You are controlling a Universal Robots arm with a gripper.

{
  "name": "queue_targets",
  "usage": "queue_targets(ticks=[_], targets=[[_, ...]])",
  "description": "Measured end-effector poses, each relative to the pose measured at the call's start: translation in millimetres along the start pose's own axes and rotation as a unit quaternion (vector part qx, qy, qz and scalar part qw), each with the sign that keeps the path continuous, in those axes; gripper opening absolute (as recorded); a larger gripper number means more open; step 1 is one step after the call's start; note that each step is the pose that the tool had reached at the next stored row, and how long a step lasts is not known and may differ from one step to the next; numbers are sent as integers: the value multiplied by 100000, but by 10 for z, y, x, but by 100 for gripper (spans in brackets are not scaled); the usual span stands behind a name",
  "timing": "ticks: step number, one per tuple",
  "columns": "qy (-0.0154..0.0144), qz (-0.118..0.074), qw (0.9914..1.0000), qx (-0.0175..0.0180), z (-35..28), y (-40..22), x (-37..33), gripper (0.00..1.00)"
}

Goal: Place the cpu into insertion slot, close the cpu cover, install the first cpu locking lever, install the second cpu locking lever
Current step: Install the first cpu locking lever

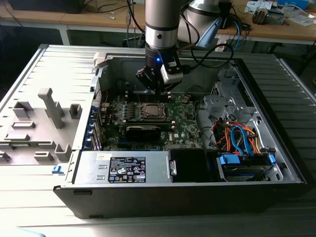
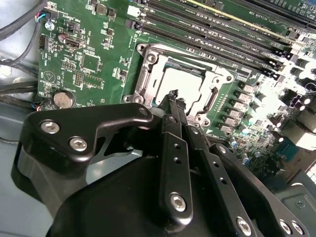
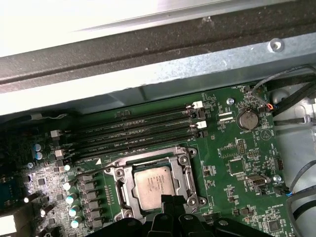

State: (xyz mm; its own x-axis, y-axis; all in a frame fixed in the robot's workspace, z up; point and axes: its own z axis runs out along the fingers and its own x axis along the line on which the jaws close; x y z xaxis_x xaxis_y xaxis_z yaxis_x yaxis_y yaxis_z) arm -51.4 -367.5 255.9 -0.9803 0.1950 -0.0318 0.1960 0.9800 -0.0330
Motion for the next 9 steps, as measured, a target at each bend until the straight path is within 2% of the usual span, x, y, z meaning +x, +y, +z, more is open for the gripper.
queue_targets(ticks=[9], targets=[[-58, -1745, 99985, -55, 0, 0, 0, 11]])
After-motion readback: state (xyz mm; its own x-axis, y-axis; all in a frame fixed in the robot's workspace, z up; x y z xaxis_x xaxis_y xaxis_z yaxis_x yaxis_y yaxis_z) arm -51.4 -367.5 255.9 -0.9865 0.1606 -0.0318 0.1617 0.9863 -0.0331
